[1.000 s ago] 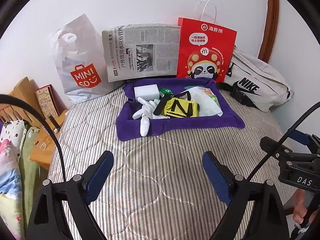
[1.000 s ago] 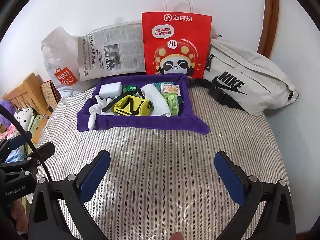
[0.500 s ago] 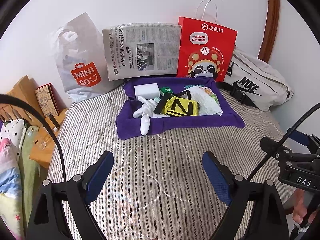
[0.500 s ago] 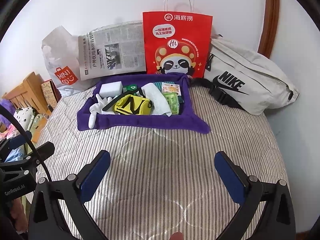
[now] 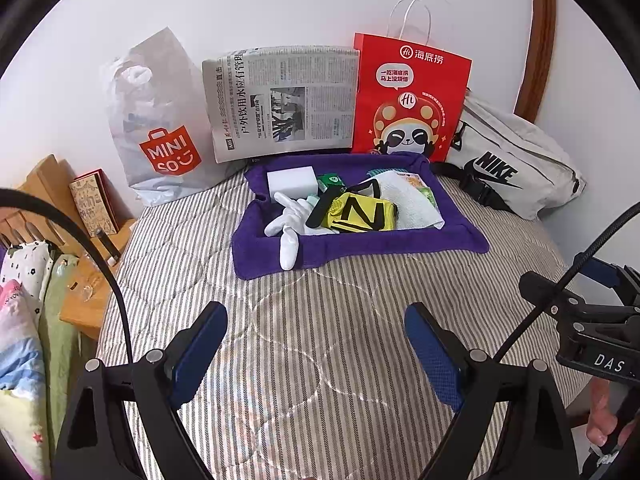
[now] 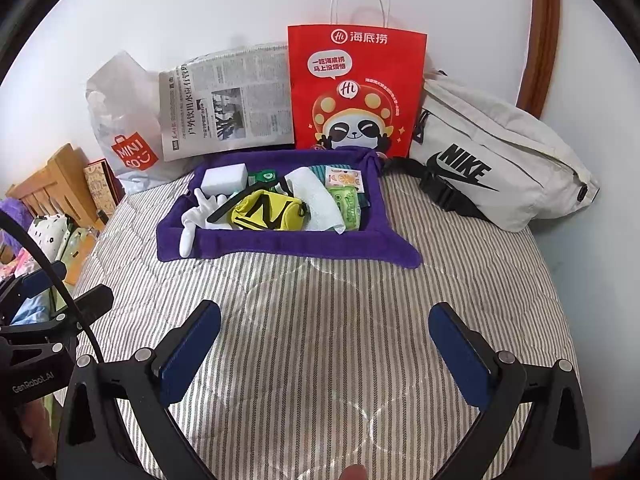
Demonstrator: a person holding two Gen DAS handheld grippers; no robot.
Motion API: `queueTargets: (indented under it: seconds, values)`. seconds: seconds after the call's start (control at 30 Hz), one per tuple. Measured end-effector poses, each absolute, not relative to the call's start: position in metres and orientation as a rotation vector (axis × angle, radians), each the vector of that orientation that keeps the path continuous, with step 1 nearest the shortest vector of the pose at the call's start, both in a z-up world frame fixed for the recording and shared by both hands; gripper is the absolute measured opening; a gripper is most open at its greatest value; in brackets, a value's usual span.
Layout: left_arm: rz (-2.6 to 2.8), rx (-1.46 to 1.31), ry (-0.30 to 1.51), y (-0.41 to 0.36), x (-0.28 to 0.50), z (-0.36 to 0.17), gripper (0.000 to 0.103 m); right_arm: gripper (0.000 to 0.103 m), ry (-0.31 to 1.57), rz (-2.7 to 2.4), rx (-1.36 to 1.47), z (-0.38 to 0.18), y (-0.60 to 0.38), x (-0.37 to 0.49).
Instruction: Organize soft objects
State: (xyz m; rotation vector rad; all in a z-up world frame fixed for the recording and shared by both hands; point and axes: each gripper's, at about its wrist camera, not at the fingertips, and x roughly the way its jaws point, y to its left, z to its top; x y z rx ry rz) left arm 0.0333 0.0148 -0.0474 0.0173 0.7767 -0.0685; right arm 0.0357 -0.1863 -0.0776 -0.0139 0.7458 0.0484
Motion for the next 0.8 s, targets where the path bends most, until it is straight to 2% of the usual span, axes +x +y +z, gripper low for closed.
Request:
queueTargets:
  seconds: [0.8]
  values:
    - [-0.069,0.025,0.778,0.0180,0.0323,-0.0472,0.090,0.102,0.743,0.053,-0.004,-0.0755,-0.1881,0.0326]
